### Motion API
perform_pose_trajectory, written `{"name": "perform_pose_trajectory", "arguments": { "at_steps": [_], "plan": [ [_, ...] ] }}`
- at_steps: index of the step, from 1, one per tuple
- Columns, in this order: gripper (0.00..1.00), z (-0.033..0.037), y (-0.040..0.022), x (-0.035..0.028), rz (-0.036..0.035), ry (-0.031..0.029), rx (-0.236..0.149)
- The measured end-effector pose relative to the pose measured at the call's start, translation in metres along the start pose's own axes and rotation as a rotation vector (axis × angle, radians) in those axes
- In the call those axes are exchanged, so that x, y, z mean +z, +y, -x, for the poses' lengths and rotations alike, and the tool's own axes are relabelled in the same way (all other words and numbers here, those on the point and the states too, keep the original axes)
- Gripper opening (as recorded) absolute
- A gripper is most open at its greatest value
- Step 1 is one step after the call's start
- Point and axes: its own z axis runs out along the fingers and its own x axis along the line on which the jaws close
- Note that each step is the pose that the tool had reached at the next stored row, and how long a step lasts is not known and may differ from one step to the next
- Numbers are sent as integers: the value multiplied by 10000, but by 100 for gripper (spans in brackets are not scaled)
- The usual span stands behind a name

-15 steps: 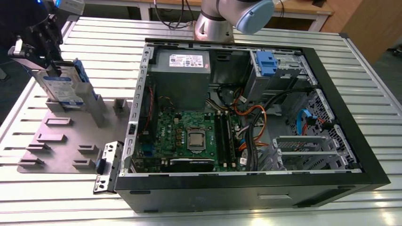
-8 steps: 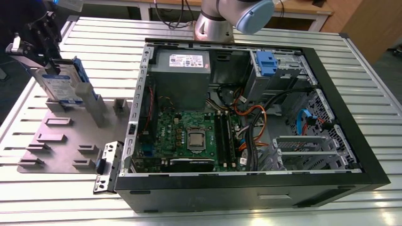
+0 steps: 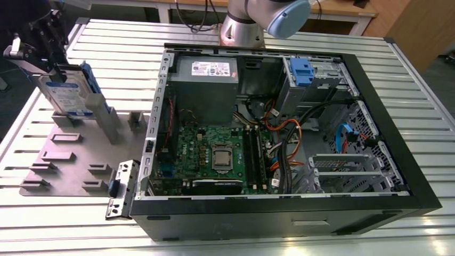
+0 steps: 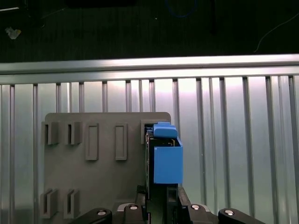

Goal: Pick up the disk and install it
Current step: 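Pick up the disk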

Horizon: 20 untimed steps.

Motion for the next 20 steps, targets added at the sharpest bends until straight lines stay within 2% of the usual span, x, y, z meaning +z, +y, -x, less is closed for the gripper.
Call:
{"name": "perform_pose_trajectory", "arguments": {
  "at_steps": [13, 20],
  "plan": [
    [35, 1, 3, -110, 0, 0, 0],
    [35, 1, 5, -189, 0, 0, 0]
  ]
}}
